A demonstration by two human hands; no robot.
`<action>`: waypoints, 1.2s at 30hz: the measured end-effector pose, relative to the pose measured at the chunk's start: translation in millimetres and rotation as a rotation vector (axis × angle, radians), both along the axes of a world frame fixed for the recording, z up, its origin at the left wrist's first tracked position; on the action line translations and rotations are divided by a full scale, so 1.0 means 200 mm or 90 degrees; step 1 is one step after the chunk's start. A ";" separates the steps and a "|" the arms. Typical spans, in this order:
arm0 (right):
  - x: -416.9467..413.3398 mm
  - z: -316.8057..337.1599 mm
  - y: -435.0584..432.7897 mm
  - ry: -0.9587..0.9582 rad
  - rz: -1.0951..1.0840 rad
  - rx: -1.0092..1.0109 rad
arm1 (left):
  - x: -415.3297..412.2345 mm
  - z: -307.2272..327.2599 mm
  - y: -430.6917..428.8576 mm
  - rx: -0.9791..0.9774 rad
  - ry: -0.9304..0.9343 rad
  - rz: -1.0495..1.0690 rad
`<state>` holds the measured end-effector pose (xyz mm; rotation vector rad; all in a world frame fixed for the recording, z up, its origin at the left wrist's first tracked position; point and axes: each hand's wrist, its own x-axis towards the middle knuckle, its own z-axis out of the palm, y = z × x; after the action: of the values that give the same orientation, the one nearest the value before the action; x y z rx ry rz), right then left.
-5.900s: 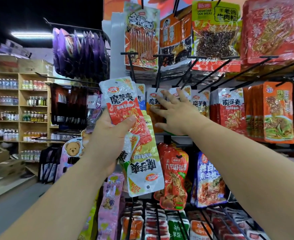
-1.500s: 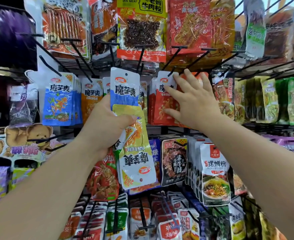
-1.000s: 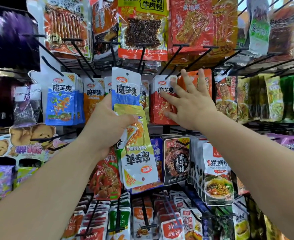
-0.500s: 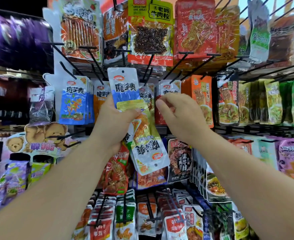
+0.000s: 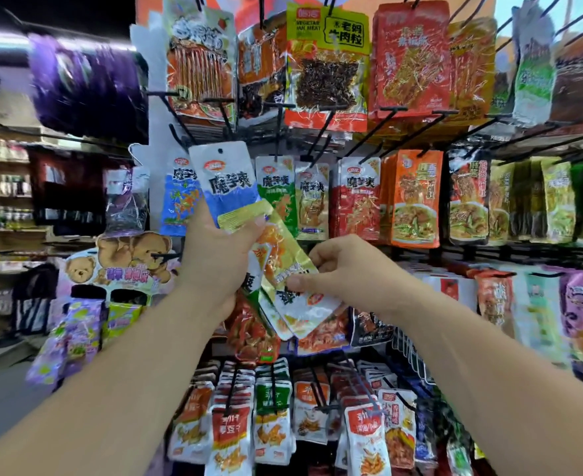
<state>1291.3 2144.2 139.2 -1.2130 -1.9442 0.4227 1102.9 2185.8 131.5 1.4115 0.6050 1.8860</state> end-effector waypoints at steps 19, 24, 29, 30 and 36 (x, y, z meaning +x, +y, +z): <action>0.02 -0.05 0.06 0.531 -0.104 0.081 | -0.06 -0.10 -0.14 -0.013 0.130 -0.054; -0.10 -0.07 0.02 0.730 0.032 0.060 | -0.01 -0.15 -0.13 -0.027 0.006 -0.011; -0.15 -0.14 0.05 0.688 0.002 0.019 | 0.01 -0.17 -0.12 -0.024 -0.034 0.031; -0.13 -0.13 0.05 0.660 -0.008 0.025 | 0.00 -0.17 -0.12 -0.028 -0.010 0.031; 0.03 0.00 0.06 0.436 0.053 -0.005 | -0.09 -0.14 -0.11 -0.106 0.118 -0.068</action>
<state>1296.7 2157.1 138.3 -0.8379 -1.3986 0.7743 1085.9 2163.0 102.9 1.4873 0.7430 1.5944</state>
